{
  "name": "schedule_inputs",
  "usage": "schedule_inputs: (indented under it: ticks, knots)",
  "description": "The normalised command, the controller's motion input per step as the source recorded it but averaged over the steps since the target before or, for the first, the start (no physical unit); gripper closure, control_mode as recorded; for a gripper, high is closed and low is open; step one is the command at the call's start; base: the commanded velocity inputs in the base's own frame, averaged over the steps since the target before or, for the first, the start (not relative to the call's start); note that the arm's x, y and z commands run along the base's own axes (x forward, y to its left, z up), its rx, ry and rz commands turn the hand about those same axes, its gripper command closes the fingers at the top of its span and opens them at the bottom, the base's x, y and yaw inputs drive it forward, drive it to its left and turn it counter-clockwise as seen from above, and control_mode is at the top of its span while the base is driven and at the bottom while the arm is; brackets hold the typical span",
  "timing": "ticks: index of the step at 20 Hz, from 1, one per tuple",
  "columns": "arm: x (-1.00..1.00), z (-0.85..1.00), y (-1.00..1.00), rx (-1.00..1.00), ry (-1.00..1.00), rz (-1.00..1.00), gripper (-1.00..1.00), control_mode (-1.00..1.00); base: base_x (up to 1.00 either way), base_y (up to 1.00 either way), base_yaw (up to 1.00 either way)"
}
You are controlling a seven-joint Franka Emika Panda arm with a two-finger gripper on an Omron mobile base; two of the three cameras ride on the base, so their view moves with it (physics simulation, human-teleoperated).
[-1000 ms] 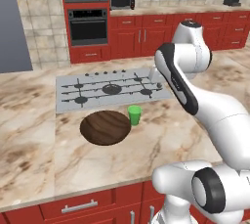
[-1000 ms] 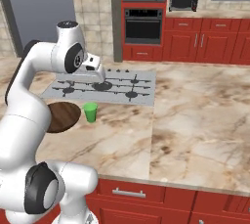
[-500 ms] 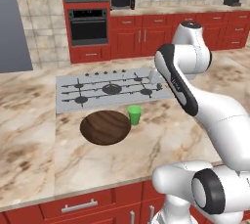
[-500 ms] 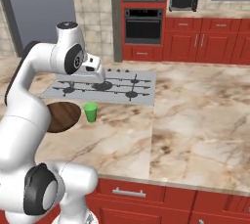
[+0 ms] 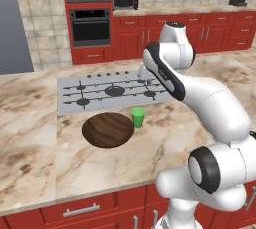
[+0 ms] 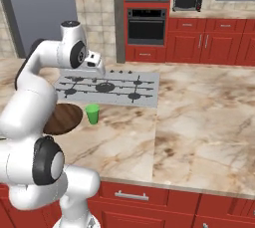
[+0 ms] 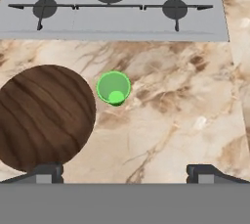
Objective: Pick the cup and bowl from the counter and place them on the counter next to the sink.
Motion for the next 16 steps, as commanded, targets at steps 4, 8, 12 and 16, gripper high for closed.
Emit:
schedule_inputs:
  ticks: [4,8,12,16]
  knots:
    - [0.52,-0.11,0.03,0.00,0.00,0.00,-1.00,-1.00,0.00,0.00,0.00]
    - [0.50,-0.44,-0.01,0.00,0.00,0.00,-1.00,-1.00,0.00,0.00,0.00]
    - [0.35,-0.60,0.00,0.00,0.00,0.00,-1.00,-1.00,0.00,0.00,0.00]
    - [0.13,-0.62,0.03,0.00,0.00,0.00,-1.00,-1.00,0.00,0.00,0.00]
